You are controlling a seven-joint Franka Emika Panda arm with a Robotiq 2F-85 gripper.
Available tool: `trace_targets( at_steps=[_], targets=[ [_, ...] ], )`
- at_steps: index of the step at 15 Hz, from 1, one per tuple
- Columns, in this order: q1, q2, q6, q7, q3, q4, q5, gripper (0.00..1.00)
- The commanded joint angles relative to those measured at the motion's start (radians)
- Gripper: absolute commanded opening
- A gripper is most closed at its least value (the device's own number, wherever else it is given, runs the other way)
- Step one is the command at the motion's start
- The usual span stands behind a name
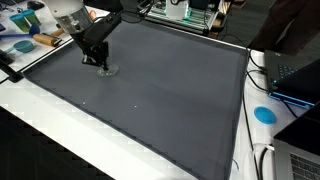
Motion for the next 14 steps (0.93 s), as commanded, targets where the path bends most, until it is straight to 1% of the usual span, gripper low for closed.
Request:
trace_targets(
  at_steps=[1, 5, 6, 7, 8, 11, 12, 14],
  targets=[
    [0.001, -0.019, -0.003, -0.006, -0.004, -0.026, 0.003, 0.01],
    [-0.003, -0.017, -0.025, -0.013, -0.002, -0.017, 0.003, 0.01],
    [-0.001, -0.016, -0.027, -0.01, -0.003, -0.016, 0.002, 0.29],
    [-0.003, -0.018, -0.035, -0.014, -0.003, -0.015, 0.0, 0.3],
    [-0.003, -0.019, -0.045, -0.017, -0.003, -0.013, -0.002, 0.35],
    [-0.007, -0.021, -0.061, -0.031, 0.0, -0.006, -0.004, 0.57],
    [-0.006, -0.02, -0.068, -0.034, -0.001, -0.002, -0.006, 0.66],
    [-0.006, -0.021, -0.092, -0.043, -0.003, 0.006, -0.01, 0.8]
  ],
)
